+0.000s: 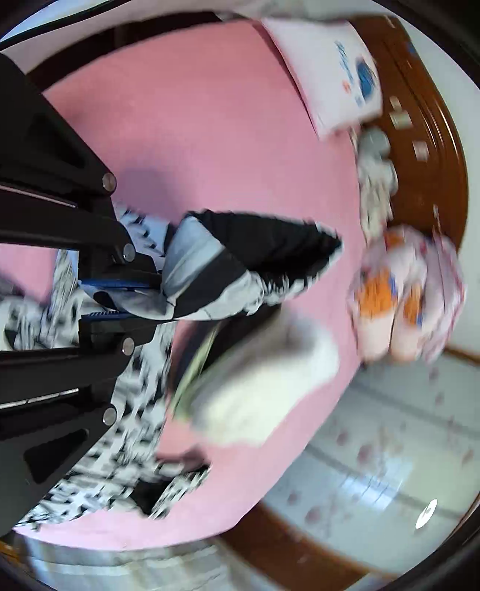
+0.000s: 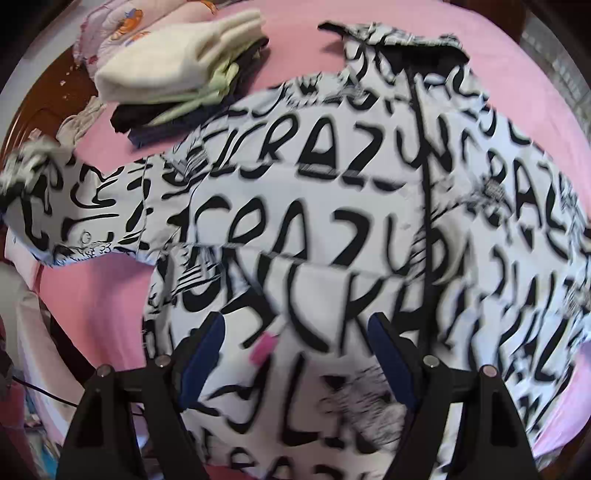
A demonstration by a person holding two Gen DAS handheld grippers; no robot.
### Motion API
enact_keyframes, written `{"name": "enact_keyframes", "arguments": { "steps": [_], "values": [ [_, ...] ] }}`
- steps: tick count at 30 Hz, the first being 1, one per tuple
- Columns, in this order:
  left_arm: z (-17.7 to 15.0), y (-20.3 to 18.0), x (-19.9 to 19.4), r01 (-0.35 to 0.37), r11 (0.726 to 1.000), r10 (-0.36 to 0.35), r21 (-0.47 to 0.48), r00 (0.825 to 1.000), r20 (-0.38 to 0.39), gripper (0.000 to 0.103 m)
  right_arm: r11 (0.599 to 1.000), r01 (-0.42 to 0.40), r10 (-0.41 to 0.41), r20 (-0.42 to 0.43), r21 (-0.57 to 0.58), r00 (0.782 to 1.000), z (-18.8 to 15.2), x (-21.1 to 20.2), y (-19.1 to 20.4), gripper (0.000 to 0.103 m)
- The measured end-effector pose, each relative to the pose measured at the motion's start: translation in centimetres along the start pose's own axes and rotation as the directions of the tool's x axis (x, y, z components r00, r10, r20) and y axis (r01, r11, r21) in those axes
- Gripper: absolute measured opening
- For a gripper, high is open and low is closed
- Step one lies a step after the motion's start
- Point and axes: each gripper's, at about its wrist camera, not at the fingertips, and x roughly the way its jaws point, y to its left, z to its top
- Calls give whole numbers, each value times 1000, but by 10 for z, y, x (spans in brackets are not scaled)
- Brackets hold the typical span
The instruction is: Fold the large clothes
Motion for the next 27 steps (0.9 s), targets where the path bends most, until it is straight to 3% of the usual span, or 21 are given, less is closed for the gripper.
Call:
{"name": "enact_keyframes", "arguments": {
  "steps": [9, 14, 22, 25, 27],
  "values": [
    [-58, -141, 11, 186, 974, -177, 128, 981, -80, 8, 998, -43, 40, 67, 47, 997, 9, -19, -73, 80],
    [-95, -205, 33, 241, 947, -211, 214, 966, -152, 8, 992, -54, 45, 76, 116, 996, 6, -20, -113, 80],
    [-146, -278, 84, 231, 905, -114, 356, 940, -321, 10, 975, -34, 20, 67, 221, 998, -1, -15, -167, 80],
    [-160, -289, 97, 256, 894, -95, 367, 910, -403, 25, 968, -28, 13, 62, 251, 998, -2, -11, -184, 80],
    [-170, -293, 104, 285, 893, -100, 349, 881, -463, 50, 964, -30, 15, 58, 264, 998, -2, -9, -193, 80]
  ]
}}
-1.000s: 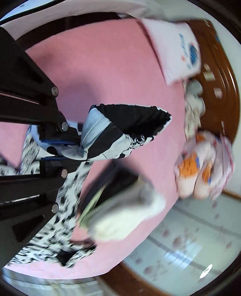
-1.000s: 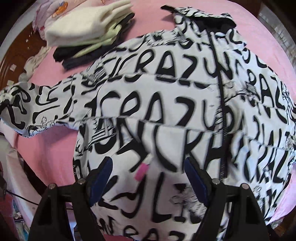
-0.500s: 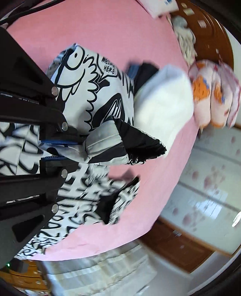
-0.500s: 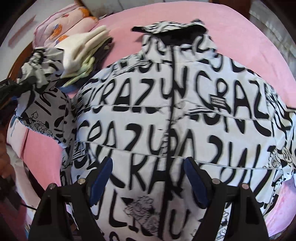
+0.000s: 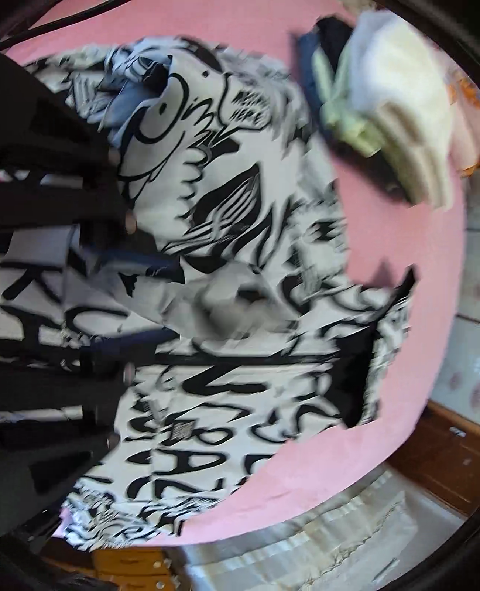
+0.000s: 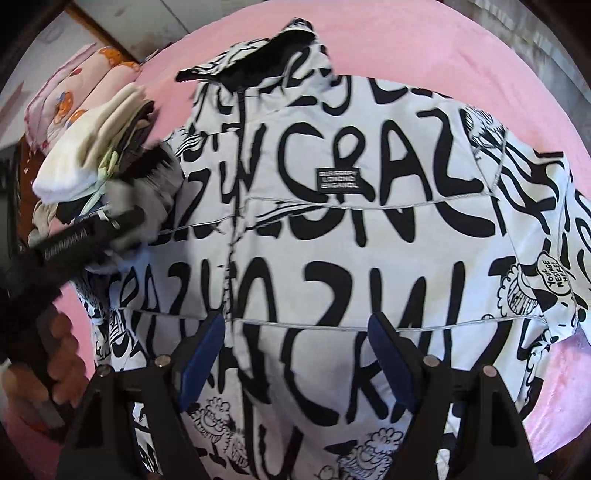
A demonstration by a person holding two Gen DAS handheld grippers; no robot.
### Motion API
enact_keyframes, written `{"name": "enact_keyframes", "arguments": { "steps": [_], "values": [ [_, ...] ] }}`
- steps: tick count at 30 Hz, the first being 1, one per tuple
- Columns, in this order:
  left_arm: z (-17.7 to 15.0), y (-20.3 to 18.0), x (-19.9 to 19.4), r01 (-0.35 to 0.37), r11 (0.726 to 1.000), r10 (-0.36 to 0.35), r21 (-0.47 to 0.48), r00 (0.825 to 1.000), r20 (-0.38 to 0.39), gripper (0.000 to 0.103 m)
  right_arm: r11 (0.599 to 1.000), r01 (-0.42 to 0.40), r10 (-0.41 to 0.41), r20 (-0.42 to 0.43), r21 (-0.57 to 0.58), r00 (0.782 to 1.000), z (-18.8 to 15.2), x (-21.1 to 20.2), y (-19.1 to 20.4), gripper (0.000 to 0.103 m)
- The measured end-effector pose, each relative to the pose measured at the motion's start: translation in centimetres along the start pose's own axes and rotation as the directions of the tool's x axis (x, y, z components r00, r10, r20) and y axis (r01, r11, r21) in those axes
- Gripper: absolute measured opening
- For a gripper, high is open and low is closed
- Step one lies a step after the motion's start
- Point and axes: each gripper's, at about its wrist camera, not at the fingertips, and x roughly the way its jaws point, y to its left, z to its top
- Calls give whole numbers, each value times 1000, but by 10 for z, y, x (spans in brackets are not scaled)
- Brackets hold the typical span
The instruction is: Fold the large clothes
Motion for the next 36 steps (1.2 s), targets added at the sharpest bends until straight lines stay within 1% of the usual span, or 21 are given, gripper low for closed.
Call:
{"name": "enact_keyframes", "arguments": {
  "steps": [2, 4, 5, 6, 9, 13, 15, 16, 17, 18, 19, 21, 22, 26, 30, 33, 36],
  "values": [
    [-2, -5, 8, 9, 1000, -9, 0, 1000, -28, 60, 1000, 2, -2, -2, 7, 1000, 2, 2, -5, 80],
    [-7, -7, 9, -3, 1000, 3, 6, 999, -34, 66, 1000, -1, 1, -4, 13, 1000, 4, 4, -8, 80],
    [-8, -7, 9, -7, 1000, 7, 8, 999, -38, 72, 1000, -7, 7, -5, 17, 1000, 5, 5, -9, 80],
    [-7, -7, 7, -3, 1000, 3, 7, 999, -38, 76, 1000, -14, 14, -7, 19, 1000, 6, 6, -9, 80],
    [-5, 1, -7, 12, 1000, -12, -4, 999, -32, 82, 998, -52, 53, -24, 24, 998, 11, 10, -6, 80],
    [0, 17, -32, 13, 1000, -13, -15, 1000, -19, 82, 992, -121, 122, -47, 29, 991, 18, 16, 5, 80],
    [1, 28, -44, 18, 999, -18, -33, 1000, -18, 82, 983, -174, 178, -67, 52, 982, 20, 20, 12, 80],
    [0, 32, -48, 13, 999, -14, -34, 1000, -17, 82, 976, -208, 213, -83, 70, 973, 21, 24, 17, 80],
    [-1, 37, -52, -6, 999, 6, -32, 1000, -18, 84, 970, -228, 235, -93, 81, 968, 23, 27, 20, 80],
    [-2, 41, -56, -38, 999, 38, -28, 999, -18, 89, 962, -253, 263, -108, 98, 959, 24, 31, 25, 79],
    [-4, 47, -60, -70, 997, 70, -24, 997, -13, 90, 957, -267, 281, -122, 115, 952, 25, 35, 28, 77],
    [-8, 58, -68, -99, 995, 99, -16, 995, -6, 90, 943, -287, 313, -156, 168, 937, 28, 46, 34, 76],
    [-11, 64, -71, -114, 993, 114, -13, 993, -9, 90, 931, -304, 339, -168, 204, 926, 29, 53, 38, 75],
    [-26, 93, -73, -184, 983, 183, -14, 982, -43, 90, 902, -315, 378, -187, 293, 907, 32, 72, 49, 72],
    [-46, 129, -68, -237, 970, 231, -58, 968, -96, 90, 883, -304, 390, -201, 358, 899, 38, 94, 59, 64],
    [-59, 155, -62, -279, 955, 265, -98, 955, -133, 90, 874, -292, 389, -196, 389, 900, 44, 106, 65, 57],
    [-74, 185, -52, -302, 940, 275, -158, 946, -174, 90, 869, -282, 381, -188, 406, 905, 52, 115, 70, 51]
  ]
}}
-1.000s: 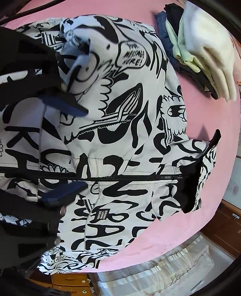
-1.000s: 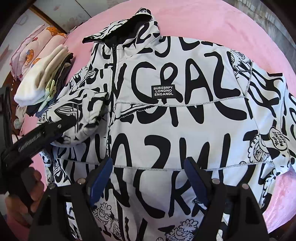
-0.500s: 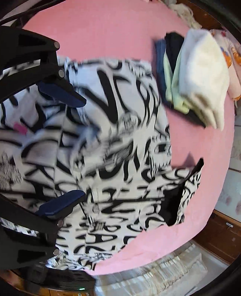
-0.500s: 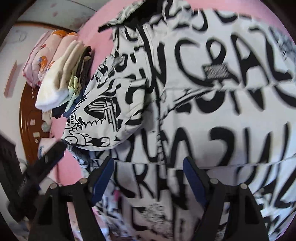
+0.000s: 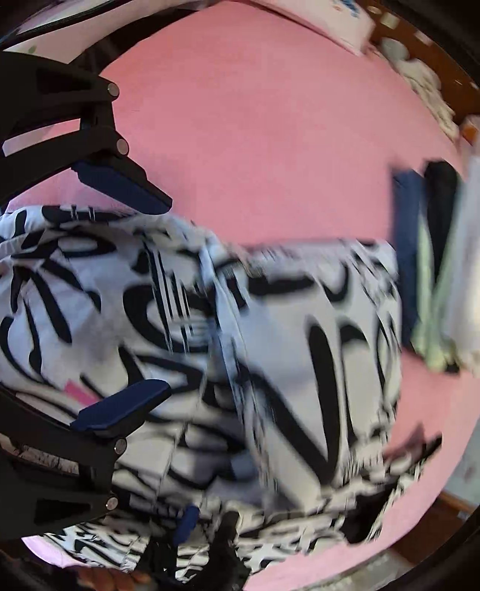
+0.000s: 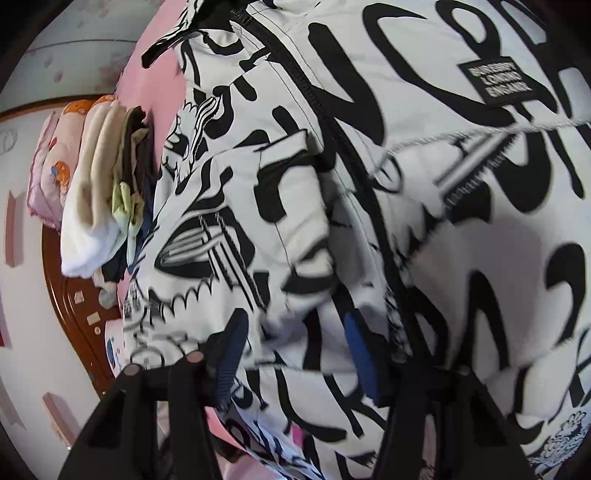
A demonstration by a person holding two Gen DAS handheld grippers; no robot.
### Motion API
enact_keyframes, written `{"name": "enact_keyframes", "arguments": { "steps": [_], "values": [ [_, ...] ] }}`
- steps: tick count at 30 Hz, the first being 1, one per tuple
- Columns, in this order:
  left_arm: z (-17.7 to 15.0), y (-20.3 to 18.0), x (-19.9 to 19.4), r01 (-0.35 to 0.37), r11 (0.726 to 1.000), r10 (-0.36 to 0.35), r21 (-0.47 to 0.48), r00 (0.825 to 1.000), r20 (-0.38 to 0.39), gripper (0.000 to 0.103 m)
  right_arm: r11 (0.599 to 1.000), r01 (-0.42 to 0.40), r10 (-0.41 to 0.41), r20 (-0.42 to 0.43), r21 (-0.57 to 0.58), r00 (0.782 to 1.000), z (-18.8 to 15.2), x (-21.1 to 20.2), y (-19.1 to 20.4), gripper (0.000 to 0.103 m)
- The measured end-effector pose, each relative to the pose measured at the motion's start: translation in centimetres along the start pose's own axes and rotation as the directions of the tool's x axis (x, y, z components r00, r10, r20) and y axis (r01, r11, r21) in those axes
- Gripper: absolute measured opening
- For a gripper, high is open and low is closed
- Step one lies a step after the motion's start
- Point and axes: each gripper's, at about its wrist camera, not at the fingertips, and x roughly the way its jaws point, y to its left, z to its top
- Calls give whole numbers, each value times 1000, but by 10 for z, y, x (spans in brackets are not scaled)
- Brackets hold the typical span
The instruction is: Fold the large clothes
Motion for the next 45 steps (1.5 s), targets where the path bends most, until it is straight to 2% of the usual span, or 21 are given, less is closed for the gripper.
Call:
{"name": "enact_keyframes", "arguments": {
  "steps": [2, 5, 7, 9, 10, 13, 15, 19, 21, 23, 26, 29, 34, 35, 38, 41, 45],
  "values": [
    [-1, 15, 13, 2, 999, -3, -42, 1000, -19, 90, 1000, 2, -2, 5, 12, 1000, 6, 6, 4, 49],
    [0, 36, 31, 17, 993, -22, -114, 999, -39, 90, 999, 34, -35, 34, 18, 999, 14, 11, 9, 40],
    [2, 46, 39, 51, 986, -54, -156, 998, -16, 90, 999, 45, -46, 57, 23, 997, 18, 11, 9, 27],
    [6, 54, 47, 74, 980, -77, -185, 997, -4, 89, 999, 35, -37, 70, 30, 997, 22, 11, 8, 20],
    [7, 57, 50, 85, 977, -86, -194, 996, 2, 87, 999, 31, -33, 79, 31, 996, 25, 9, 8, 16],
    [11, 66, 57, 123, 969, -123, -215, 992, 11, 73, 1000, 21, -22, 129, 12, 991, 29, -1, 10, 10],
    [13, 71, 60, 137, 965, -138, -226, 990, 13, 59, 999, 28, -24, 191, -19, 981, 32, -17, 13, 8],
    [13, 80, 60, 131, 964, -134, -231, 991, 5, 49, 998, 41, -25, 306, -48, 952, 36, -53, 17, 7],
    [11, 78, 59, 141, 963, -143, -229, 990, 8, 45, 999, 17, 0, 311, -50, 951, 36, -64, 16, 7],
    [9, 79, 57, 132, 965, -134, -227, 991, 8, 43, 998, 4, 15, 306, -61, 952, 32, -72, 14, 6],
    [9, 78, 54, 125, 963, -126, -238, 992, 8, 42, 995, 40, -11, 312, -87, 950, 18, -79, 13, 6],
    [8, 71, 52, 127, 958, -132, -255, 991, -2, 42, 1000, -3, 11, 298, -26, 954, 7, -81, -5, 6],
    [12, 60, 49, 104, 973, -109, -205, 994, -14, 42, 998, 61, -63, 299, 16, 952, -9, -78, -32, 6],
    [9, 47, 48, 105, 974, -110, -200, 994, -14, 42, 997, 65, -71, 302, 29, 951, -10, -78, -38, 6],
    [9, 43, 48, 115, 974, -121, -197, 993, -15, 42, 997, 67, -77, 315, 43, 946, -9, -77, -48, 6],
    [9, 41, 48, 112, 975, -118, -192, 993, -23, 42, 992, 123, -115, 339, -3, 934, -9, -78, -43, 6],
    [8, 30, 45, 110, 979, -116, -175, 993, -25, 42, 984, 175, -160, 366, -10, 917, -12, -81, -44, 6]
  ]
}}
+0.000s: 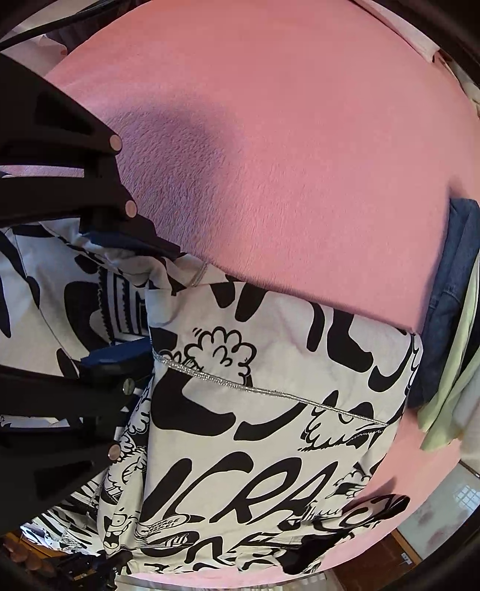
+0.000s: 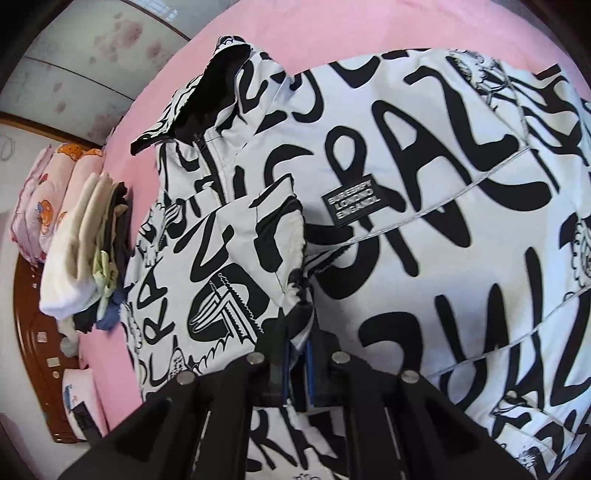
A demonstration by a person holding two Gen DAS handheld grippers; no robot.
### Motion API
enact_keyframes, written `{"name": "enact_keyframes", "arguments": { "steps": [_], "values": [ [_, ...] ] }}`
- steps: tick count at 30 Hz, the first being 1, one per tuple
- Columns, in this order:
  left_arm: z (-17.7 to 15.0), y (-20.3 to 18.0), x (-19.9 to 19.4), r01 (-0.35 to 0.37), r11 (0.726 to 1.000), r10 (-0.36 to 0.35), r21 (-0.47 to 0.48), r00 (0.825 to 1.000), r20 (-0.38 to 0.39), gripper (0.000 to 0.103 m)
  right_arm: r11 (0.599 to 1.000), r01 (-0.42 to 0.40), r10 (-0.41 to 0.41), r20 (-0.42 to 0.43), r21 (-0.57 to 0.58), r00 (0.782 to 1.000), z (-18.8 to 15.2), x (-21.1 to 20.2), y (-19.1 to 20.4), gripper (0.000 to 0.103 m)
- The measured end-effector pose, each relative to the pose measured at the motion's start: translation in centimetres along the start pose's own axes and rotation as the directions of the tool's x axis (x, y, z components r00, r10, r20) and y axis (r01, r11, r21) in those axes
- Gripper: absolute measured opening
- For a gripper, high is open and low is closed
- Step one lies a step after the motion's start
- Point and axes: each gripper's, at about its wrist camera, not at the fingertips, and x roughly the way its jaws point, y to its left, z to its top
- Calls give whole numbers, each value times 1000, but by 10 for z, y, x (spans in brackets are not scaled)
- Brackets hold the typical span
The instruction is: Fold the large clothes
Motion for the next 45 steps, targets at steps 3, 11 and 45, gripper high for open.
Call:
{"name": "enact_keyframes", "arguments": {
  "steps": [3, 11, 45],
  "values": [
    [1, 2, -3, -2, 1000, 2, 15, 1000, 2, 42, 1000, 29, -29, 1, -6, 1000, 0, 1, -6, 6],
    [7, 6, -4, 5, 999, -5, 42, 1000, -14, 42, 998, 69, -69, -17, 2, 998, -1, 14, -20, 6],
    [-21, -79, -76, -21, 973, 8, 231, 998, 57, 52, 956, 161, -164, 9, -247, 986, -3, -32, 7, 21]
  ]
}}
